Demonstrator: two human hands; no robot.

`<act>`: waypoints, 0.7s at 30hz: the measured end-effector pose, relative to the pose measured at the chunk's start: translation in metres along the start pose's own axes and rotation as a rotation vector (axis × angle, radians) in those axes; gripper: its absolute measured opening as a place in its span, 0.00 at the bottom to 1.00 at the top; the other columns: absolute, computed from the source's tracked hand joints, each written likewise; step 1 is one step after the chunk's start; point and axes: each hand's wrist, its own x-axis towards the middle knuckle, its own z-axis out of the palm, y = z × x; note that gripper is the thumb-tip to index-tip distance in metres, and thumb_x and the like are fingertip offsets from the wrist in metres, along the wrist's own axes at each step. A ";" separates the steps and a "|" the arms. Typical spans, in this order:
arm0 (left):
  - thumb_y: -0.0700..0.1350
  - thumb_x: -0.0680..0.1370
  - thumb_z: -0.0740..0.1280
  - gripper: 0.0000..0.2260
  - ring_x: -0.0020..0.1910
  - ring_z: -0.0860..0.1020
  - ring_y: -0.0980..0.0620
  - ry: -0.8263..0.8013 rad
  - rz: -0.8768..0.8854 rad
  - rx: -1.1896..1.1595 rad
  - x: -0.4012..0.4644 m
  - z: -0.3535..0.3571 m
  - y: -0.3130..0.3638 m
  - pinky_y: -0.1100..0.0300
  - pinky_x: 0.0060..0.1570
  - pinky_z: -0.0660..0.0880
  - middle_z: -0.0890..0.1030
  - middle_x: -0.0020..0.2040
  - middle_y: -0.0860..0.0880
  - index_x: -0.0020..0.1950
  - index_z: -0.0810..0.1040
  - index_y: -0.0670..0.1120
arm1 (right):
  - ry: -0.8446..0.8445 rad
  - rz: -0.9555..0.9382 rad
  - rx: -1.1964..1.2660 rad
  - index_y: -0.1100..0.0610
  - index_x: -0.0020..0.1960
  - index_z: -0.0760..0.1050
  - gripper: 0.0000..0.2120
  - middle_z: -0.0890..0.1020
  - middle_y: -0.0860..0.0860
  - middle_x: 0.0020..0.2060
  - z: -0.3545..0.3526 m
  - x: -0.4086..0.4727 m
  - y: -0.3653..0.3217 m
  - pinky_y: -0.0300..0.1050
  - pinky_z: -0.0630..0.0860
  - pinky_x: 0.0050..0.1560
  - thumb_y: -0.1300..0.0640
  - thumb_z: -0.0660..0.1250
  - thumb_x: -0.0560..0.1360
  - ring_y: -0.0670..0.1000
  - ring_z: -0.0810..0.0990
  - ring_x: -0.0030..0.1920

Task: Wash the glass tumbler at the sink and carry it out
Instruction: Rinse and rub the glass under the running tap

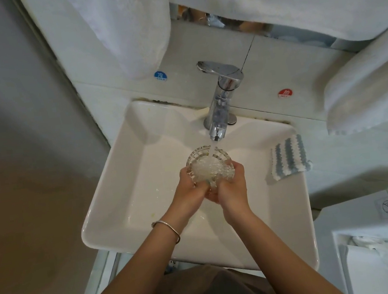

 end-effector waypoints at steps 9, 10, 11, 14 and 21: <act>0.37 0.74 0.62 0.20 0.52 0.77 0.55 0.078 0.036 0.043 0.003 -0.004 -0.006 0.67 0.44 0.72 0.78 0.53 0.54 0.65 0.67 0.48 | -0.040 0.045 0.105 0.49 0.63 0.65 0.23 0.78 0.52 0.54 0.009 -0.003 0.004 0.53 0.84 0.41 0.68 0.61 0.73 0.56 0.82 0.52; 0.37 0.75 0.61 0.19 0.53 0.76 0.54 0.056 0.040 0.069 0.001 -0.005 -0.005 0.67 0.44 0.71 0.77 0.52 0.54 0.65 0.65 0.47 | -0.038 0.038 0.102 0.49 0.63 0.66 0.23 0.78 0.51 0.55 0.009 -0.002 0.004 0.54 0.84 0.43 0.68 0.62 0.73 0.55 0.82 0.52; 0.37 0.77 0.60 0.19 0.53 0.75 0.53 0.041 0.049 0.082 -0.001 -0.005 -0.004 0.67 0.43 0.70 0.77 0.53 0.54 0.66 0.64 0.46 | -0.033 0.029 0.092 0.49 0.63 0.66 0.22 0.78 0.51 0.55 0.008 -0.002 0.004 0.55 0.84 0.44 0.67 0.62 0.73 0.55 0.82 0.52; 0.39 0.80 0.56 0.16 0.53 0.74 0.51 0.070 0.071 0.165 -0.002 -0.003 -0.006 0.63 0.45 0.69 0.76 0.58 0.47 0.68 0.62 0.43 | -0.009 0.019 0.078 0.48 0.63 0.65 0.22 0.77 0.52 0.55 0.010 -0.007 0.007 0.53 0.84 0.41 0.69 0.58 0.74 0.56 0.80 0.54; 0.46 0.83 0.51 0.15 0.49 0.74 0.45 0.233 0.034 0.290 0.010 -0.005 -0.005 0.58 0.45 0.66 0.78 0.53 0.42 0.58 0.72 0.38 | -0.096 0.041 -0.207 0.54 0.58 0.64 0.07 0.81 0.58 0.50 0.000 -0.010 0.003 0.48 0.82 0.35 0.59 0.53 0.80 0.56 0.86 0.34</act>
